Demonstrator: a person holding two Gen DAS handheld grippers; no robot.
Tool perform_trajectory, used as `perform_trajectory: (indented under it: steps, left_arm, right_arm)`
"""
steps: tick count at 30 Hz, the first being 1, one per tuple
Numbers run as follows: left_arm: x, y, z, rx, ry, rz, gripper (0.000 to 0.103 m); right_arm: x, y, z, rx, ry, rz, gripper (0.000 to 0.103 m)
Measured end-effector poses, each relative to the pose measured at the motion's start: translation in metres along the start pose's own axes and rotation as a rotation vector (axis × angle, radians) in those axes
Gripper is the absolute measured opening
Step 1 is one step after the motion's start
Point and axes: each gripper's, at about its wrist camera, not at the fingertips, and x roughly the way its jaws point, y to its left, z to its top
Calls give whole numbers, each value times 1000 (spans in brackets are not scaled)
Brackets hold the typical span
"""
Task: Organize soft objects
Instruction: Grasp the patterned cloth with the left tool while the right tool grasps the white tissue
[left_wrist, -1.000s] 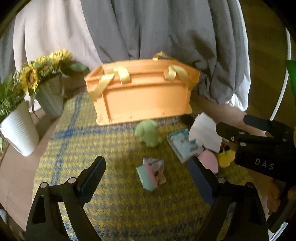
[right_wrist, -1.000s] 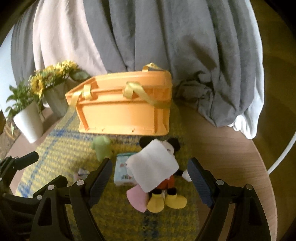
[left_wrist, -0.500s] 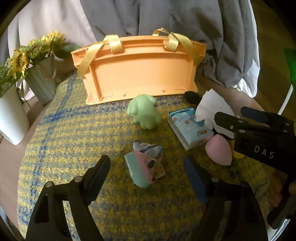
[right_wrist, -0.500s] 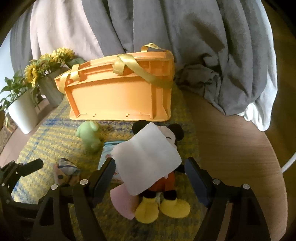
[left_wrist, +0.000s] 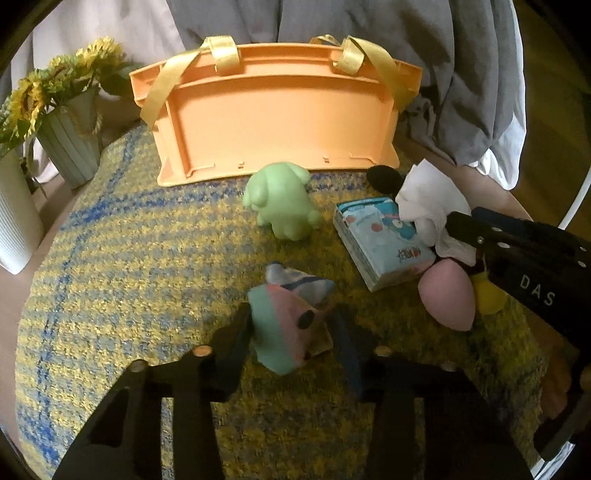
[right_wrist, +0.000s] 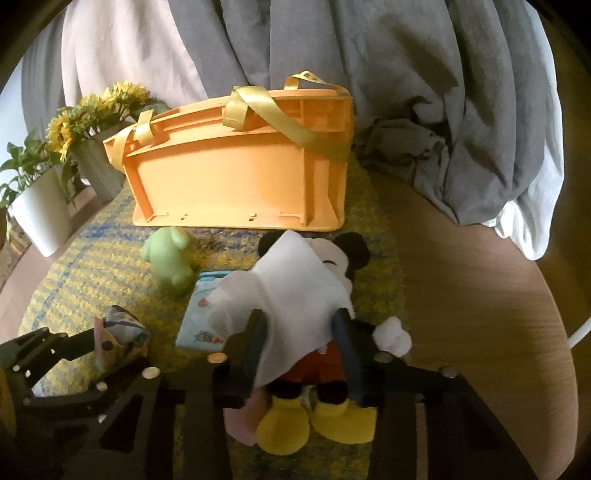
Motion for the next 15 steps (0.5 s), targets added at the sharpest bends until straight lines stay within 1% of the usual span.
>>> perform_trajectory:
  steps: [2,4,6,7,9,11,15]
  left_arm:
    - [0,0,1,2,-3,-8,36]
    - [0,-1,2,3,-1,-9,34]
    - [-2,-1,2,1,-7,-12,33]
    - [-4,-1,2,-1,-12,-14,33]
    - [-7,-2,2,3,-18,-18,33]
    - [-10,-3,3,5,-26,-19,32]
    - [-21,-6,6,2,-57,-22,32]
  right_arm:
    - [-2,-1,0,-5,1,-17,28]
    - [-3,0,0,-16,4,-24,23]
    - [-5,1,1,-27,0,-36,16]
    - [-7,1,1,-27,-2,-37,15]
    - [-11,1,1,-28,-12,-40,10]
    - [-12,2,1,-35,-9,-36,8]
    - [-23,1,4,-18,-33,-30,8]
